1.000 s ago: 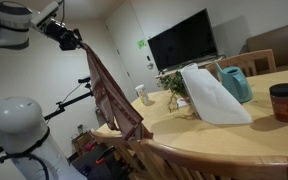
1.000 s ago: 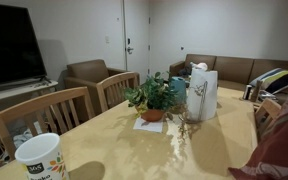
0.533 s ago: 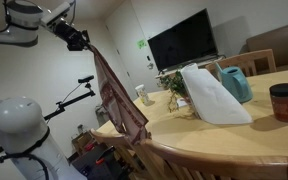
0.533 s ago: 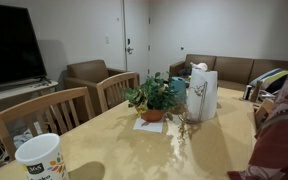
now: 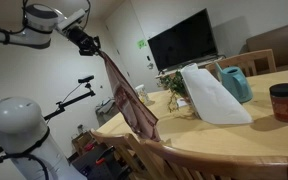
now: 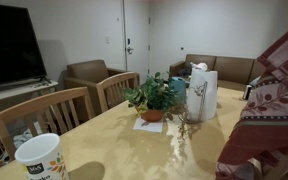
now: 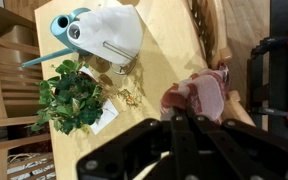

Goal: Pick up the cloth and put it back down neatly

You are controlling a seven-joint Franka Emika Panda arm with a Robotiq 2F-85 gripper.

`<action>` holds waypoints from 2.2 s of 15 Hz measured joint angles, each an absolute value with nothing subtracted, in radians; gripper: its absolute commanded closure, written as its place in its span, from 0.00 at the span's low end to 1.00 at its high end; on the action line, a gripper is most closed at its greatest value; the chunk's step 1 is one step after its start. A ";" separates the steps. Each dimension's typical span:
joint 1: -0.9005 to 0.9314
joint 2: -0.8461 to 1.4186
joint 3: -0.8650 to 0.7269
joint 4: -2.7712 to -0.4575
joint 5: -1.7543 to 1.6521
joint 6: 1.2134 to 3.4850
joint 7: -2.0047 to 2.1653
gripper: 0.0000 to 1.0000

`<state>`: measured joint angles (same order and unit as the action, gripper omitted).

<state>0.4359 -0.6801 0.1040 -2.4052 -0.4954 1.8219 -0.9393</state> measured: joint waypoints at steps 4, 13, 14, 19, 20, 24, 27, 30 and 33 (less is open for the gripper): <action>0.434 -0.674 0.107 -2.407 -0.480 1.837 -0.940 0.99; 0.428 -0.498 0.106 -2.406 -0.389 2.147 -1.014 0.99; 0.424 -0.473 0.106 -2.401 -0.380 2.184 -1.020 0.99; 0.386 -0.361 0.106 -2.365 -0.344 2.335 -1.027 0.99; 0.378 -0.340 0.106 -2.354 -0.338 2.353 -1.034 0.99; 0.352 -0.270 0.112 -2.303 -0.335 2.401 -1.038 0.99; 0.348 -0.234 0.114 -2.278 -0.292 2.424 -1.070 0.97; 0.348 -0.223 0.114 -2.269 -0.284 2.425 -1.077 0.99; 0.347 -0.222 0.117 -2.274 -0.268 2.409 -1.091 0.99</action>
<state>0.3466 -0.2219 0.1171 -2.2738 -0.2682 2.4095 -1.0906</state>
